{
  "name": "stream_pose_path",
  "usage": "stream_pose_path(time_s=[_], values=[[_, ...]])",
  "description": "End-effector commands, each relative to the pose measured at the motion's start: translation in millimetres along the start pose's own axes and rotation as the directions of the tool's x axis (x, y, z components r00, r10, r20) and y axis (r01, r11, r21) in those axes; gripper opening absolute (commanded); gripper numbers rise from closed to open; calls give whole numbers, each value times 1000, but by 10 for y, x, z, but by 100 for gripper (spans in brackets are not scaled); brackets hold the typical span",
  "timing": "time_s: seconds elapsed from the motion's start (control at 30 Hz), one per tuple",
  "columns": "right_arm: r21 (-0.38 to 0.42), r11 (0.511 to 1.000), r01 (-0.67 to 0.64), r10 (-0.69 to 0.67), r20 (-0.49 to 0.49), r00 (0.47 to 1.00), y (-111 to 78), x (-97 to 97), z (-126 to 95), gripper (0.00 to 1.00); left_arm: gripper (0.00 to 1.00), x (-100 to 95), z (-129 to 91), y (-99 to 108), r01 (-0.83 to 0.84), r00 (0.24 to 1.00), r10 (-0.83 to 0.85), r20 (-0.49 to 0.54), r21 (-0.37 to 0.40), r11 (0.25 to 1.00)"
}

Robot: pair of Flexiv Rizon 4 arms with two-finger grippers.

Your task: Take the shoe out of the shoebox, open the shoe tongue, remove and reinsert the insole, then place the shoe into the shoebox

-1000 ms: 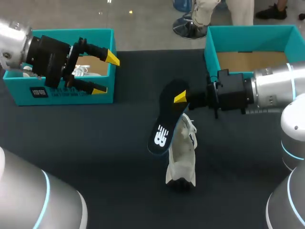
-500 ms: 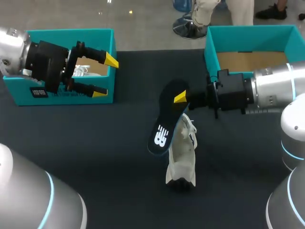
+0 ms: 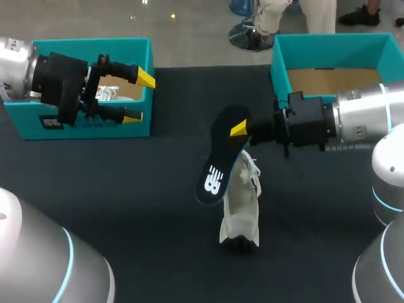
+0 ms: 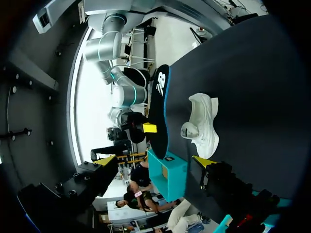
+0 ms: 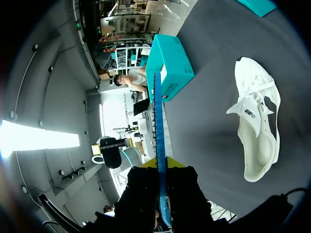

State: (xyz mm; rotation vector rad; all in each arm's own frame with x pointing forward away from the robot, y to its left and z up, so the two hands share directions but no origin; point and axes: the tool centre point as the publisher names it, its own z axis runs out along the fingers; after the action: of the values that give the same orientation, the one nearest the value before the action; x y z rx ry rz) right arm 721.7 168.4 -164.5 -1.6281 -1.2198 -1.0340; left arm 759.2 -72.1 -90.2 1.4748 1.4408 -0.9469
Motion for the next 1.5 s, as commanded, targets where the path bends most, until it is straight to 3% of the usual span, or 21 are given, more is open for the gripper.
stream_pose_path(time_s=[0.03, 0.33, 0.6, 1.1, 1.5], values=[[-1, 1000, 0, 0, 2, 1000, 6, 1, 24, 0, 100, 145, -49, -181, -115, 985, 123, 124, -72, 991], [-1, 1000, 0, 0, 2, 1000, 6, 1, 24, 0, 100, 237, -60, -307, -179, 952, 206, 229, -130, 975], [-1, 1000, 0, 0, 2, 1000, 6, 1, 24, 0, 100, 209, 130, -337, -169, 947, 194, 255, -117, 979], [-1, 1000, 0, 0, 2, 1000, 6, 1, 24, 0, 100, 391, 920, -245, -24, 947, 19, 320, 11, 1000], [-1, 1000, 0, 0, 2, 1000, 6, 1, 24, 0, 100, 369, 1343, -212, 26, 936, -32, 350, 23, 999]])
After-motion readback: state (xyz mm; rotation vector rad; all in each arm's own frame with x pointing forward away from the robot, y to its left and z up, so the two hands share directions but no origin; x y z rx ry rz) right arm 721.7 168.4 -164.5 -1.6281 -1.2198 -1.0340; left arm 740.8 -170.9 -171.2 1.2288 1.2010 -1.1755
